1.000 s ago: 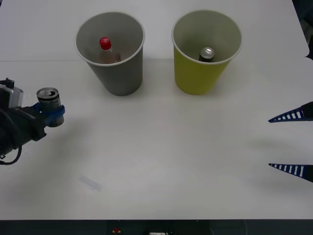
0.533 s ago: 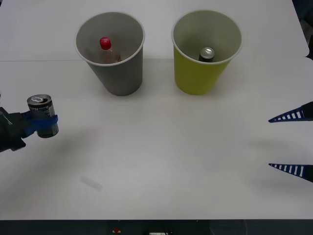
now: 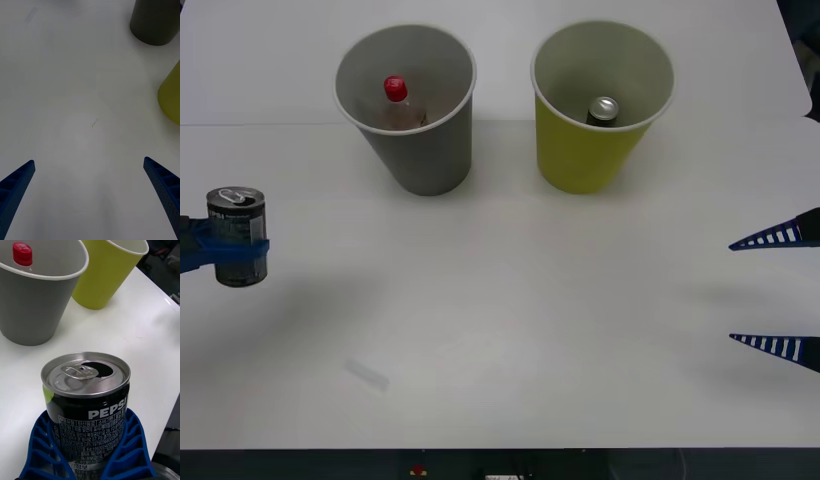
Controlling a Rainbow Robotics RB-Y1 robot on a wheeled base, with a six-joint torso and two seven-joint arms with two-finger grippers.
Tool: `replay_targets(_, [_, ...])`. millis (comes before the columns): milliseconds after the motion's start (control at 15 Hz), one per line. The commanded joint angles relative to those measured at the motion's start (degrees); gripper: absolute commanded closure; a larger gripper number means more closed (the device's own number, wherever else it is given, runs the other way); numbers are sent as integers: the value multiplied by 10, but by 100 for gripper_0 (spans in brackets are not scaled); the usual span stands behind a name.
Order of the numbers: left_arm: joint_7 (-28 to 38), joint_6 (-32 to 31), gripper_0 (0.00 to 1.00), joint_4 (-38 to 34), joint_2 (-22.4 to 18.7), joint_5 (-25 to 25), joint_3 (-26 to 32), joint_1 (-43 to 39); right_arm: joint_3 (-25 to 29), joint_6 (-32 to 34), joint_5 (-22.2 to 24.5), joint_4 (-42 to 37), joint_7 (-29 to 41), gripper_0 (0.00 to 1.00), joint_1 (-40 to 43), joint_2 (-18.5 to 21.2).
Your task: Put the can into the green bin and the plastic bottle into the gray bin
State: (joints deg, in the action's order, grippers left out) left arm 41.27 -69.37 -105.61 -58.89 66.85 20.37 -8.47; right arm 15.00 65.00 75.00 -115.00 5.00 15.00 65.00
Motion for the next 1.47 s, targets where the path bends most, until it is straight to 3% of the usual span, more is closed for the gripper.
replay_targets(67, [77, -60, 100, -7, 20, 60, 5, 70, 0, 0, 0, 0, 0, 0, 0, 0])
replay_targets(400, [223, -161, 100, -16, 65, 178, -9, 231, 0, 0, 0, 0, 0, 0, 0, 0])
replay_targets(667, [318, -200, 100, -16, 88, 234, -54, 342, 0, 0, 0, 0, 0, 0, 0, 0])
replay_targets(1000, [371, -206, 100, -9, 149, 336, -117, 486, 0, 0, 0, 0, 0, 0, 0, 0])
replay_targets(1467, [381, -206, 100, 86, 240, 388, -208, 654, 0, 0, 0, 0, 0, 0, 0, 0])
